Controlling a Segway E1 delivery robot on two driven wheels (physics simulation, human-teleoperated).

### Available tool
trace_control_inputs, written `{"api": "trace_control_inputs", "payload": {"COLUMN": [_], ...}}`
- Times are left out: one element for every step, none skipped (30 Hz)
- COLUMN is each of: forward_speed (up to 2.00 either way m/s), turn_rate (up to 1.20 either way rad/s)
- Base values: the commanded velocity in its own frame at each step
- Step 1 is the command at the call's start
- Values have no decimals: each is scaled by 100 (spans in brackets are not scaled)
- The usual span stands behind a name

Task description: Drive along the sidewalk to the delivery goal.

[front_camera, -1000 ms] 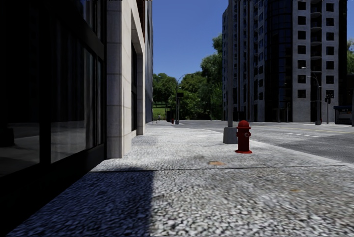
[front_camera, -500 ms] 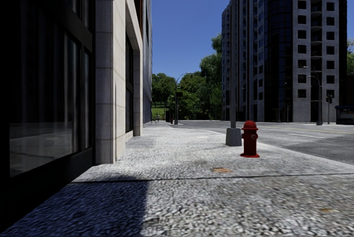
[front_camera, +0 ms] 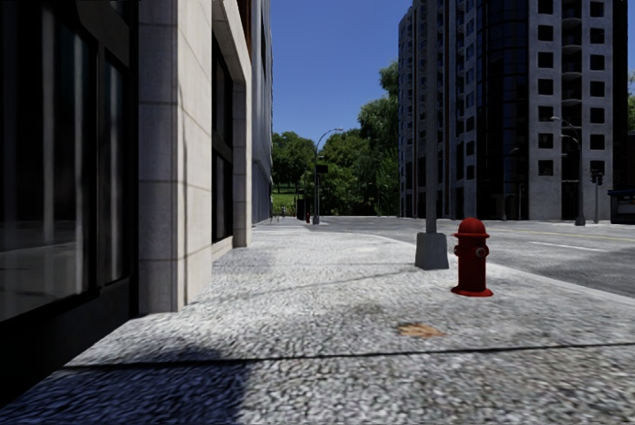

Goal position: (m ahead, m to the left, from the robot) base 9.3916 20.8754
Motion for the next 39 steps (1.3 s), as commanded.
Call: {"api": "trace_control_inputs", "payload": {"forward_speed": [151,151,154,155,164,164,177,183,184,184,185,185,185,185,187,189,190,191,191,191,191,191,191,191,191,191,192,192,192,192,192,192,192,192,192,192,192,200,200], "turn_rate": [0,0,0,0,0,0,0,0,0,0,0,0,0,0,0,0,0,0,0,0,0,0,0,0,0,0,0,0,0,0,0,0,0,0,0,0,0,0,0]}}
